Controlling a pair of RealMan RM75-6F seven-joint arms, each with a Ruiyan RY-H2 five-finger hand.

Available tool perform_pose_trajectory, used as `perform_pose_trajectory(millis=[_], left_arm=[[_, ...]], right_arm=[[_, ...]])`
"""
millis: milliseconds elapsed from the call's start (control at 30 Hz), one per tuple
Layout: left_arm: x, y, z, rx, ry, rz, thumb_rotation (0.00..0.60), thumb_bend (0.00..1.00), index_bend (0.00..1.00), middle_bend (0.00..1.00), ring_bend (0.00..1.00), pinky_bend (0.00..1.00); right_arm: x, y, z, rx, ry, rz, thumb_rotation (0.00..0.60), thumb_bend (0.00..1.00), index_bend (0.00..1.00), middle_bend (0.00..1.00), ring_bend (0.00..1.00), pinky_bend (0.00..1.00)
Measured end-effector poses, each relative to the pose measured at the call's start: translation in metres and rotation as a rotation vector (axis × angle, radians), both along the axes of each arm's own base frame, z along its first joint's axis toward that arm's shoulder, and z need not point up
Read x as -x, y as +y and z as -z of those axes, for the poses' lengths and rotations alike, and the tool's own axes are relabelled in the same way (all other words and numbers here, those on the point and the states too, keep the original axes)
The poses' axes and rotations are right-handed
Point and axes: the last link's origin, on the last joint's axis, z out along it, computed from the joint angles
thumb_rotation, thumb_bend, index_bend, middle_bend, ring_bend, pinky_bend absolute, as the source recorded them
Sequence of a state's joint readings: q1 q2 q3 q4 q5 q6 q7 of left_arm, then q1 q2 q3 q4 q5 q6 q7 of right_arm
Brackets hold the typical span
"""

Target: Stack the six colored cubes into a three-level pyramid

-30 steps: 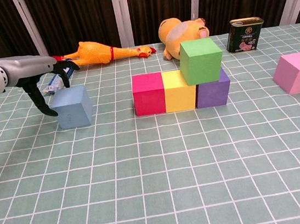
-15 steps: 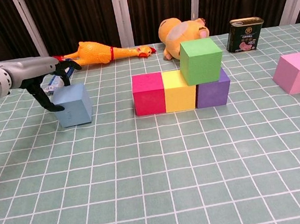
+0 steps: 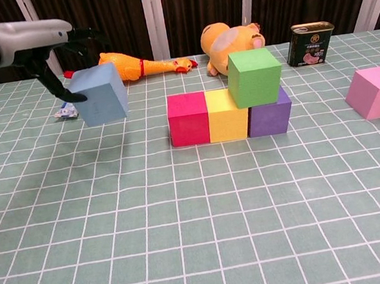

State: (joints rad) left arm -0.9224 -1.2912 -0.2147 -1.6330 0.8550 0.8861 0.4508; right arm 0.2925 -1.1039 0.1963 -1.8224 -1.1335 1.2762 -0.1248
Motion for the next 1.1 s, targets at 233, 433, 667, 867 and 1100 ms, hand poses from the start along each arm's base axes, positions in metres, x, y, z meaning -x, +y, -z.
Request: perform_pose_trajectory(millis=[233,433,667,867,1100], left_arm=[[-0.044,0.007,-0.004,-0.020,0.008,0.025,0.600,0.38,0.09,0.35,0.08,0.11],[-0.077,0.011,0.015,-0.008,-0.015,-0.005,0.600,0.38,0.09,0.35,0.08,0.12],[-0.110,0.012,0.044,0.006,-0.025,-0.024,0.600,0.38,0.09,0.36,0.08,0.12],[-0.128,0.012,0.058,0.005,-0.001,-0.018,0.600,0.38,0.09,0.36,0.08,0.11],[-0.142,0.015,0.066,-0.005,0.043,-0.014,0.600,0.38,0.09,0.36,0.08,0.12]], right_arm=[[-0.001,-0.001,-0.003,0.003,-0.017,-0.002,0.600,0.31,0.00,0.00,0.00,0.00],[0.001,-0.001,-0.002,-0.005,-0.033,0.005,0.600,0.31,0.00,0.00,0.00,0.00],[0.004,-0.001,0.000,-0.016,-0.050,0.019,0.600,0.31,0.00,0.00,0.00,0.00],[0.007,-0.003,0.000,-0.017,-0.059,0.032,0.600,0.31,0.00,0.00,0.00,0.00],[0.007,-0.003,0.002,-0.025,-0.073,0.035,0.600,0.31,0.00,0.00,0.00,0.00]])
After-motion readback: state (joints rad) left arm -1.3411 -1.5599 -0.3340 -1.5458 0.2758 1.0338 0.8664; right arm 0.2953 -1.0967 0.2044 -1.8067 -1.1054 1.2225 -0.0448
